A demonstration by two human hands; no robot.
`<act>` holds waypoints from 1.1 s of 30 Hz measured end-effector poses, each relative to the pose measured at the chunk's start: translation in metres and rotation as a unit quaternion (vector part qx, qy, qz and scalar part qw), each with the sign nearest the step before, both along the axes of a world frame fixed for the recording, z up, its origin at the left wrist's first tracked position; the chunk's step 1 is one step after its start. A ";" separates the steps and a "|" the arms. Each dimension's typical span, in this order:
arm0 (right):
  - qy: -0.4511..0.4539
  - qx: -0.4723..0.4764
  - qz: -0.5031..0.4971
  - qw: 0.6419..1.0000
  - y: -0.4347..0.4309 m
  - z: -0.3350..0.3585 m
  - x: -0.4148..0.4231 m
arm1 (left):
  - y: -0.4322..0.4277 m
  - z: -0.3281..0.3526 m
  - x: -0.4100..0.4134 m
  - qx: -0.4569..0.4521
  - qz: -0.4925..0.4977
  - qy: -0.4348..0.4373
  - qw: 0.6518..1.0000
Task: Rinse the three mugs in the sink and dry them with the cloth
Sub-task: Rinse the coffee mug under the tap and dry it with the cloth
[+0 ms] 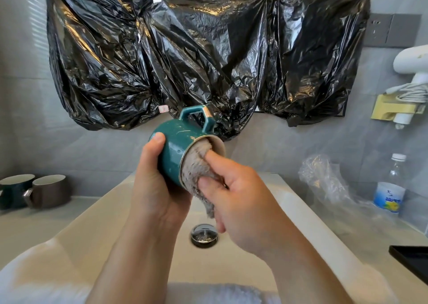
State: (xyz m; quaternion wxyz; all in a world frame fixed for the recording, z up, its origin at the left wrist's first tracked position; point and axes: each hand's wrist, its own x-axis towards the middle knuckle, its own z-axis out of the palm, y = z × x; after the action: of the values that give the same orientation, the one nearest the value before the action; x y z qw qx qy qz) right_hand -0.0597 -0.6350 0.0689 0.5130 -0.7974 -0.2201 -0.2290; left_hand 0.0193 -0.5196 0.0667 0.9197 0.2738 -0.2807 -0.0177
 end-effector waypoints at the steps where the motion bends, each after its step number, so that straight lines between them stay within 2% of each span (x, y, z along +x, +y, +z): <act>1: -0.081 -0.103 -0.077 0.988 0.000 -0.001 0.000 | 0.000 -0.001 0.001 0.010 -0.002 0.012 1.000; 3: -0.179 -0.259 -0.211 0.926 0.005 -0.003 -0.001 | -0.002 -0.002 0.003 0.038 0.000 0.019 0.999; 4: -0.187 -0.287 -0.264 0.902 0.008 -0.003 -0.002 | -0.003 -0.002 0.002 0.048 0.005 0.017 0.999; 5: -0.184 -0.291 -0.297 0.891 0.010 -0.004 -0.002 | -0.004 -0.002 0.002 0.050 0.010 0.016 0.999; 7: -0.171 -0.259 -0.303 0.901 0.013 -0.005 0.000 | -0.007 -0.003 0.002 0.047 0.017 0.020 0.999; 11: -0.115 -0.119 -0.259 0.952 0.014 -0.007 0.005 | -0.013 -0.007 0.001 0.067 0.035 0.016 0.997; 13: -0.037 -0.040 -0.217 0.975 0.014 -0.003 0.006 | -0.013 -0.008 0.001 0.077 0.048 0.004 0.996; 15: 0.043 0.071 -0.135 0.987 0.012 0.004 0.001 | -0.012 -0.008 0.002 0.067 0.047 -0.007 0.997; 16: 0.092 0.142 -0.078 0.983 0.009 0.007 0.000 | -0.013 -0.008 0.001 0.072 0.049 -0.014 0.996; 18: 0.164 0.281 0.033 0.945 0.005 0.012 -0.005 | -0.019 -0.007 -0.004 0.096 0.051 -0.020 0.994; 20: 0.177 0.354 0.070 0.916 0.004 0.012 -0.006 | -0.025 -0.006 -0.009 0.106 0.041 -0.018 0.993; 21: 0.161 0.337 0.056 0.926 0.004 0.010 -0.005 | -0.026 -0.005 -0.010 0.103 0.040 -0.017 0.994; 22: 0.125 0.258 0.008 0.958 0.003 0.007 -0.002 | -0.026 -0.005 -0.011 0.100 0.043 -0.015 0.994; 23: 0.075 0.137 -0.073 0.985 0.002 0.002 0.003 | -0.026 -0.005 -0.011 0.104 0.052 -0.010 0.993; 24: 0.028 0.007 -0.161 0.986 -0.001 -0.002 0.005 | -0.025 -0.005 -0.012 0.111 0.061 -0.004 0.992; 25: -0.002 -0.104 -0.238 0.966 -0.002 -0.007 0.007 | -0.025 -0.005 -0.013 0.119 0.066 0.004 0.991; 26: -0.016 -0.163 -0.284 0.945 -0.002 -0.009 0.009 | -0.025 -0.005 -0.014 0.126 0.068 0.011 0.990; 27: -0.019 -0.164 -0.293 0.942 -0.003 -0.009 0.010 | -0.025 -0.006 -0.015 0.133 0.071 0.014 0.989; 28: -0.021 -0.142 -0.262 0.954 -0.004 -0.008 0.009 | -0.025 -0.006 -0.014 0.138 0.075 0.011 0.988; 30: -0.019 -0.073 -0.139 0.987 -0.005 -0.003 0.005 | -0.024 -0.006 -0.012 0.147 0.090 0.000 0.985; 32: 0.049 0.039 -0.033 0.998 -0.007 0.005 -0.003 | -0.024 -0.007 -0.011 0.143 0.085 -0.007 0.986; 33: 0.094 0.109 0.011 0.990 -0.008 0.008 -0.007 | -0.026 -0.009 -0.011 0.139 0.076 -0.006 0.987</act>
State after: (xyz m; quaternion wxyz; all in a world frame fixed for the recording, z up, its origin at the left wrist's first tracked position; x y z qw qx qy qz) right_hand -0.0669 -0.6434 0.0773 0.6174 -0.7524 -0.1538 -0.1703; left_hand 0.0088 -0.5457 0.0578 0.8698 0.4194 -0.2593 0.0155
